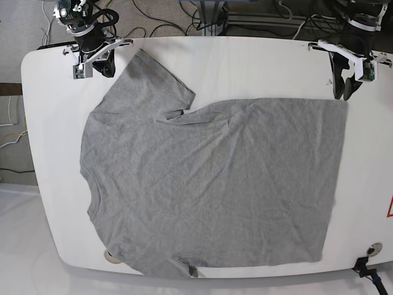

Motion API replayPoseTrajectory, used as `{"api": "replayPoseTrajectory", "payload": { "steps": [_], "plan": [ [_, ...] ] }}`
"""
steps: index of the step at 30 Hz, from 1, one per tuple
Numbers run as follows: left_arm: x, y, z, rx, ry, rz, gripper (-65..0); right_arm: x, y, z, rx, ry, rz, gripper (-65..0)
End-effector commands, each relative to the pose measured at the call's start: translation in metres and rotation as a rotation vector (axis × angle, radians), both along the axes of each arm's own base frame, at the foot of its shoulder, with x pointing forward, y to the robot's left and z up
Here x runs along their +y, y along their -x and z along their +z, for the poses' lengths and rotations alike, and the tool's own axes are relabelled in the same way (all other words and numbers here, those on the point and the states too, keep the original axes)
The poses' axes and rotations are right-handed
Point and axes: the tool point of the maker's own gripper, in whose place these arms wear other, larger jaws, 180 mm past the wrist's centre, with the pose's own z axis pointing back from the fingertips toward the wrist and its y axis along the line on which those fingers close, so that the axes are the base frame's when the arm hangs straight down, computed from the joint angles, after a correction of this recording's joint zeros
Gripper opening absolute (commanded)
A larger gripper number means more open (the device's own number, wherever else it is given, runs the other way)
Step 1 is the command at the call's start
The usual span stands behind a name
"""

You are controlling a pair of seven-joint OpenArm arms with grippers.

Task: Fold the T-shirt properly
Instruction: 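Move both grippers down toward the grey T-shirt's shoulder edge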

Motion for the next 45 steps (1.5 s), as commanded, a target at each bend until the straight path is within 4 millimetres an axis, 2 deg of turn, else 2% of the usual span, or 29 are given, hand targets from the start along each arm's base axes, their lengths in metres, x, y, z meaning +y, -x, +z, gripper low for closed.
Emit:
{"api": "replayPoseTrajectory", "payload": {
  "steps": [1,4,6,12,17,21,23,28,30,34,45],
  "plan": [
    [-0.002,-0.010,0.014,-0.064,0.019,0.019,-49.9,0.000,-0.005,0.005,-0.019,0.000,0.010,-65.0],
    [0.006,-0.024,0.012,-0.092,0.056,0.069,-46.6,-0.003,-0.012,0.005,-0.019,0.003,0.004,-65.0],
    [0.013,-0.033,0.001,-0.091,0.093,0.104,-45.1,-0.004,-0.015,0.005,-0.019,0.004,-0.001,-65.0],
    [0.045,-0.055,-0.047,-0.031,0.209,0.218,-40.2,-0.009,-0.018,0.003,-0.013,0.011,-0.012,-64.1],
    [0.065,-0.066,-0.088,0.032,0.297,0.287,-38.6,-0.011,-0.017,0.002,-0.009,0.011,-0.021,-63.3],
    [0.071,-0.076,-0.110,0.058,0.367,0.309,-38.1,-0.012,-0.015,0.000,0.000,0.010,-0.025,-62.6],
    [0.071,-0.080,-0.115,0.060,0.393,0.311,-38.6,-0.012,-0.016,0.000,-0.001,0.008,-0.026,-62.5],
    [0.069,-0.085,-0.111,0.043,0.387,0.297,-37.6,-0.012,-0.016,-0.002,0.003,0.007,-0.028,-62.2],
    [0.066,-0.086,-0.103,0.029,0.362,0.283,-35.8,-0.013,-0.018,0.000,-0.005,0.009,-0.030,-62.2],
    [0.064,-0.087,-0.075,-0.041,0.279,0.244,-29.9,-0.013,-0.021,0.000,-0.007,-0.001,-0.036,-61.9],
    [0.074,-0.074,-0.080,-0.027,0.257,0.261,-27.5,-0.021,-0.013,-0.012,0.048,0.020,-0.051,-63.6]
  ]
}}
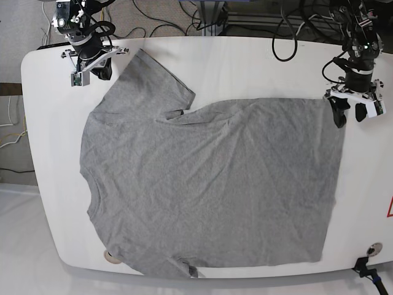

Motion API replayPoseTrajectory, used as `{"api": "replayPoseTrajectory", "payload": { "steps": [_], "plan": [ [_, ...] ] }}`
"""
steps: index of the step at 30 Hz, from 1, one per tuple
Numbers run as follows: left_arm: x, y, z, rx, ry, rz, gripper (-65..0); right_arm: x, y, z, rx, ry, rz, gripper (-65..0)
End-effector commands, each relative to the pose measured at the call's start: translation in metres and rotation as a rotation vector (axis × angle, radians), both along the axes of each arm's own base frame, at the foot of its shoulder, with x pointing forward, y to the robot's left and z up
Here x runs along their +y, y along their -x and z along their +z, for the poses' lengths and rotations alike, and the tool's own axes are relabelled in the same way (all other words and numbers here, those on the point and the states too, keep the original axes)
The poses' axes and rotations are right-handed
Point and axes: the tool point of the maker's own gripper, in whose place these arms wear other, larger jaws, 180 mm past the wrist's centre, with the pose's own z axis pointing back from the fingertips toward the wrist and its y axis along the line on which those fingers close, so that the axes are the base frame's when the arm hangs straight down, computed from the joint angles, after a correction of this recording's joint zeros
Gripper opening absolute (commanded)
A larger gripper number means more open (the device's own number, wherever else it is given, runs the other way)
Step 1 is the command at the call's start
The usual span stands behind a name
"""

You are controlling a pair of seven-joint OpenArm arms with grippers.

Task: Fold the T-shirt properly
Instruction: 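Move both grippers down toward the grey T-shirt's shoulder edge, then lower the left gripper onto the shirt's shoulder corner and close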

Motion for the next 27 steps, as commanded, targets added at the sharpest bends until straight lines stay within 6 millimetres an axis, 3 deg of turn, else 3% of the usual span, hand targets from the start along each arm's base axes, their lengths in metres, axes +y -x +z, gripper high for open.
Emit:
{"api": "replayPoseTrajectory", "payload": {
  "steps": [1,7,14,27],
  "plan": [
    [0.004,-0.001,0.010,-0.030,-0.019,-0.003,-27.5,-0.005,-0.005,0.007,-0.028,0.013,-0.001,-63.7],
    [0.009,0.007,0.008,-0.018,-0.031,0.001,-26.6,-0.010,-0.001,-0.001,-0.008,0.040,-0.001,-63.9],
    [0.010,0.011,0.006,-0.006,-0.034,-0.008,-19.2,-0.015,-0.002,-0.005,0.001,0.054,-0.007,-64.2],
    [0.019,0.015,0.001,-0.006,-0.043,-0.008,-16.7,-0.013,-0.006,-0.003,-0.010,0.050,0.000,-64.6]
  ]
}}
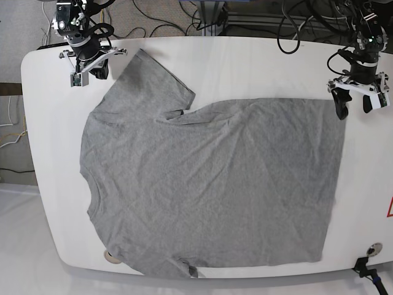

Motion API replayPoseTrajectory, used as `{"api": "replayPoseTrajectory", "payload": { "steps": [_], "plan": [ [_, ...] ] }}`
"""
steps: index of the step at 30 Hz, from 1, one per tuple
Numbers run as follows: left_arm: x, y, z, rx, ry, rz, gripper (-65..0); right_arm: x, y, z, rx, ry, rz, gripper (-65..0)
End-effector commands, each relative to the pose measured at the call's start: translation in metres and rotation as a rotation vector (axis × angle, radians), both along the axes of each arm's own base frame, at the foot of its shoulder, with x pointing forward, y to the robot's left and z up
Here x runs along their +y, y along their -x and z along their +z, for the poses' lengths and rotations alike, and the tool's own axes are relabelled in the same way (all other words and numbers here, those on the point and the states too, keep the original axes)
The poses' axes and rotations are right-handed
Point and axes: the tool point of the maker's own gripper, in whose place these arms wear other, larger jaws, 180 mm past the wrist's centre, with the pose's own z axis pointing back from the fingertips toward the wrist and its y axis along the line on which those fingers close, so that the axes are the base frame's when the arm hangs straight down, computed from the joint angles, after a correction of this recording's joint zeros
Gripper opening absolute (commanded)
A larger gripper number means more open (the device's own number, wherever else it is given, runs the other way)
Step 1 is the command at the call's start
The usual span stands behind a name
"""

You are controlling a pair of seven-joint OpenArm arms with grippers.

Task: Fold the T-shirt properly
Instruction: 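Lower the left gripper onto the shirt's shoulder corner and close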

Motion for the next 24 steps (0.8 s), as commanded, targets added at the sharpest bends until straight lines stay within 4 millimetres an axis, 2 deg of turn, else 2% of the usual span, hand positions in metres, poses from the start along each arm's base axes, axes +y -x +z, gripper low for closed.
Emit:
{"api": "replayPoseTrajectory", "payload": {
  "steps": [1,4,9,11,12,14,15,24],
  "plan": [
    [0.008,-0.003,0.005,-0.035,-0.003,0.007,-16.3,-0.002,-0.006,0.009,-0.035,0.006,0.008,-64.6],
    [0.014,0.001,-0.013,-0.011,0.045,0.041,-15.8,-0.002,-0.007,0.009,-0.038,0.006,0.010,-64.7],
    [0.021,0.010,-0.061,0.059,0.185,0.116,-17.9,0.001,-0.006,0.009,-0.036,0.002,0.015,-65.0],
    [0.019,0.013,-0.077,0.101,0.226,0.132,-24.4,0.001,-0.007,0.010,-0.038,-0.001,0.015,-65.0],
    [0.017,0.016,-0.083,0.125,0.238,0.135,-31.0,0.001,-0.007,0.010,-0.038,0.000,0.015,-65.0],
    [0.015,0.016,-0.086,0.137,0.245,0.130,-37.2,0.000,-0.005,0.008,-0.030,-0.003,0.010,-65.0],
    [0.018,0.004,-0.069,0.054,0.224,0.114,-35.1,0.000,-0.011,0.012,-0.050,0.006,0.019,-65.0],
    [0.008,-0.002,-0.066,0.047,0.245,0.085,-35.5,-0.001,-0.012,0.014,-0.056,0.012,0.021,-65.0]
  ]
}}
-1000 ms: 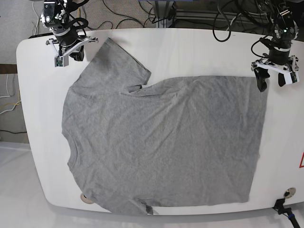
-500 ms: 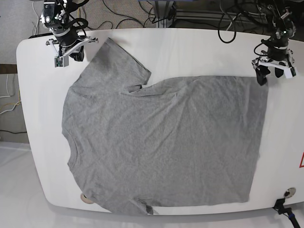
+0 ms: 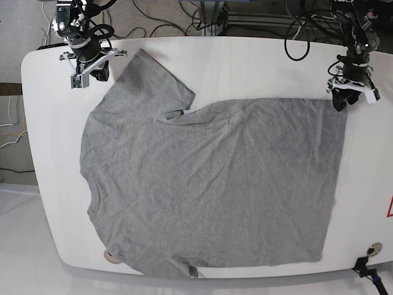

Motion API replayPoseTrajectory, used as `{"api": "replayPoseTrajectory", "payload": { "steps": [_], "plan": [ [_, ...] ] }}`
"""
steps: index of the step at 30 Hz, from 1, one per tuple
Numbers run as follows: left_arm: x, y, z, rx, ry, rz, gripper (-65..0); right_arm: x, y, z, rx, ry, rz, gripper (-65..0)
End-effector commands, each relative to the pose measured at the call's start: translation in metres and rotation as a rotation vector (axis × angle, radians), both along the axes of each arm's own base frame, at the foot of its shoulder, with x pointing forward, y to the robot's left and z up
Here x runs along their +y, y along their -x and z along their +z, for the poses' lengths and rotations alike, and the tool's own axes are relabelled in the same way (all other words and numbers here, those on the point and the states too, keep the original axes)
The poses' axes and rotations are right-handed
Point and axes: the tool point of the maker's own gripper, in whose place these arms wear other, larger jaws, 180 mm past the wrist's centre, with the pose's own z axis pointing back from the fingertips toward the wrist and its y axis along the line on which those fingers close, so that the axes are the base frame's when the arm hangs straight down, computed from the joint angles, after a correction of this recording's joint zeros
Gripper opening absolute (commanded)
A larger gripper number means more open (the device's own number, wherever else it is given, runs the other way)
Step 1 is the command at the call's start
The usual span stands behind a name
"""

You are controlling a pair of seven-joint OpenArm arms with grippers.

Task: Fold the T-shirt properly
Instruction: 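Lower the left gripper onto the shirt's shoulder corner and close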

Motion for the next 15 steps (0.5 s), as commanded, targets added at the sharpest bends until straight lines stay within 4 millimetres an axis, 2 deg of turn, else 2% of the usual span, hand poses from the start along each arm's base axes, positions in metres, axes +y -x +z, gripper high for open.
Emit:
{"api": "replayPoseTrajectory", "payload": {
  "steps": [1,12,13,15],
  "plan": [
    [-0.002,-0.005,0.007,-0.018,-0.002,-0.023,-35.6,-0.001,-0.007,0.011,-0.043,0.011,0.013,-65.0],
    [-0.011,-0.010,0.011,-0.041,0.006,-0.077,-36.2,-0.002,-0.008,0.011,-0.043,0.016,0.014,-65.0],
    [-0.012,-0.011,0.011,-0.042,0.007,-0.085,-39.0,-0.002,-0.008,0.011,-0.045,0.016,0.014,-65.0],
    [-0.015,-0.010,0.012,-0.042,0.008,-0.106,-50.9,-0.002,-0.008,0.011,-0.047,0.018,0.014,-65.0]
  ]
}}
